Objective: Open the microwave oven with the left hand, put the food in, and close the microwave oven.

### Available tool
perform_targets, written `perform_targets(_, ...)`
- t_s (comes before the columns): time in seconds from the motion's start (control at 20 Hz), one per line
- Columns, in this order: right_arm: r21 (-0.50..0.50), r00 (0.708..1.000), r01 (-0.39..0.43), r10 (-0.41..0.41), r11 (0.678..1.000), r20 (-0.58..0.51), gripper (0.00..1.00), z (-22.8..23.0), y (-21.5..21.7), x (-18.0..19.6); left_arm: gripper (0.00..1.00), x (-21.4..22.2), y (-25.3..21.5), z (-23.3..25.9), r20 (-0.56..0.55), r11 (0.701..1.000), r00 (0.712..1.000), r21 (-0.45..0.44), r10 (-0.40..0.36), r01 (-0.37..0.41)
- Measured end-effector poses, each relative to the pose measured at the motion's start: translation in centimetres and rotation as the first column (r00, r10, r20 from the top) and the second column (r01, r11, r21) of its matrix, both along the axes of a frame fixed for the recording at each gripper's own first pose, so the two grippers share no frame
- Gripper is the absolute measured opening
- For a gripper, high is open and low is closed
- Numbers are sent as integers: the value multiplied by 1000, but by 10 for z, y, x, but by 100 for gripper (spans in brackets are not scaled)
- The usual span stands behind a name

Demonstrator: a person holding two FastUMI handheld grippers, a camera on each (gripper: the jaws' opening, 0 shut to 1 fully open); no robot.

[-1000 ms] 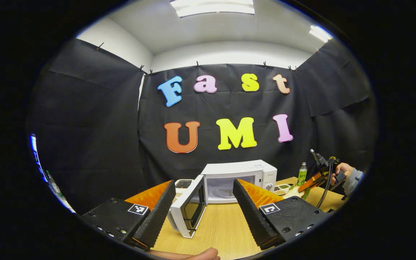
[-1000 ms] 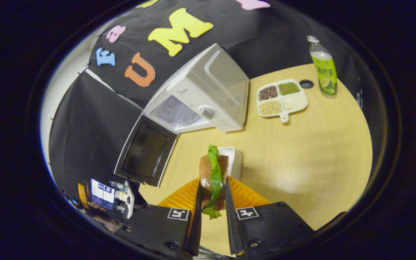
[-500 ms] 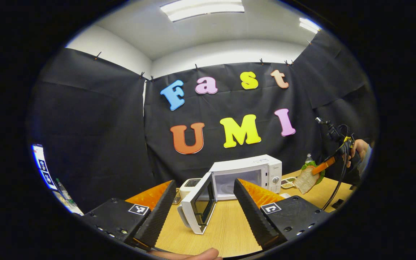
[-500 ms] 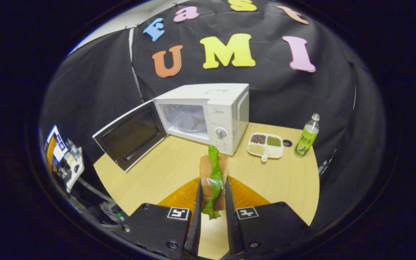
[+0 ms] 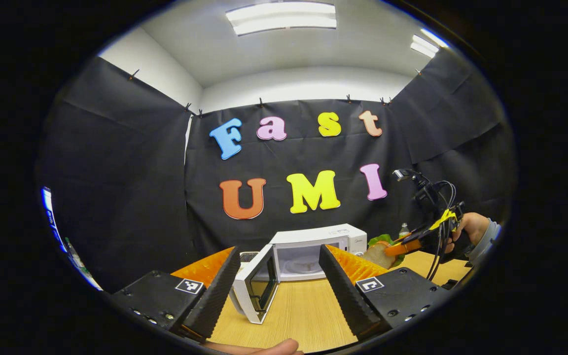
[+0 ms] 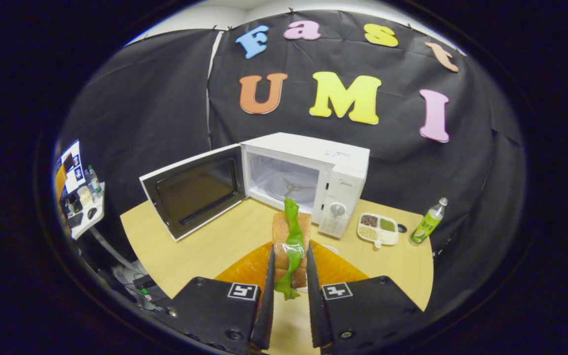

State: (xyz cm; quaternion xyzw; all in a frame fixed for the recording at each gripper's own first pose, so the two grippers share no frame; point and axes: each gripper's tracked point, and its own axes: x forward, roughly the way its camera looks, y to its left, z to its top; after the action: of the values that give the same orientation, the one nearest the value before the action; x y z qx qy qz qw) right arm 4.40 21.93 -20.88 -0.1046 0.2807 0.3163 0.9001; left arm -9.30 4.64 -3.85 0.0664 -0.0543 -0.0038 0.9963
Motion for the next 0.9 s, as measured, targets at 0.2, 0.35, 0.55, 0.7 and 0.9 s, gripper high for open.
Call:
perform_targets(0.2,28,999,-20,21,999,-40,34,-22,47,2,96,11,18,-10,-25,999,999,-24,25,-25)
perform_targets(0.35,46,996,-61,64,997,-55,34,-40,85,2,96,22,15,-20,-49,996,998,-87,-24,20)
perform_targets(0.55,64,996,-71,74,995,-52,34,-64,135,16,96,37,37,-29,-52,996,999,-94,-16,11)
perform_targets(0.7,88,999,-40,42,995,-18,27,-74,162,46,96,46,48,-34,-59,999,998,-53,8,-11)
perform_targets(0.9,137,998,56,-59,989,19,27,-84,183,95,96,59,60,-44,-77,997,997,-74,0,-5)
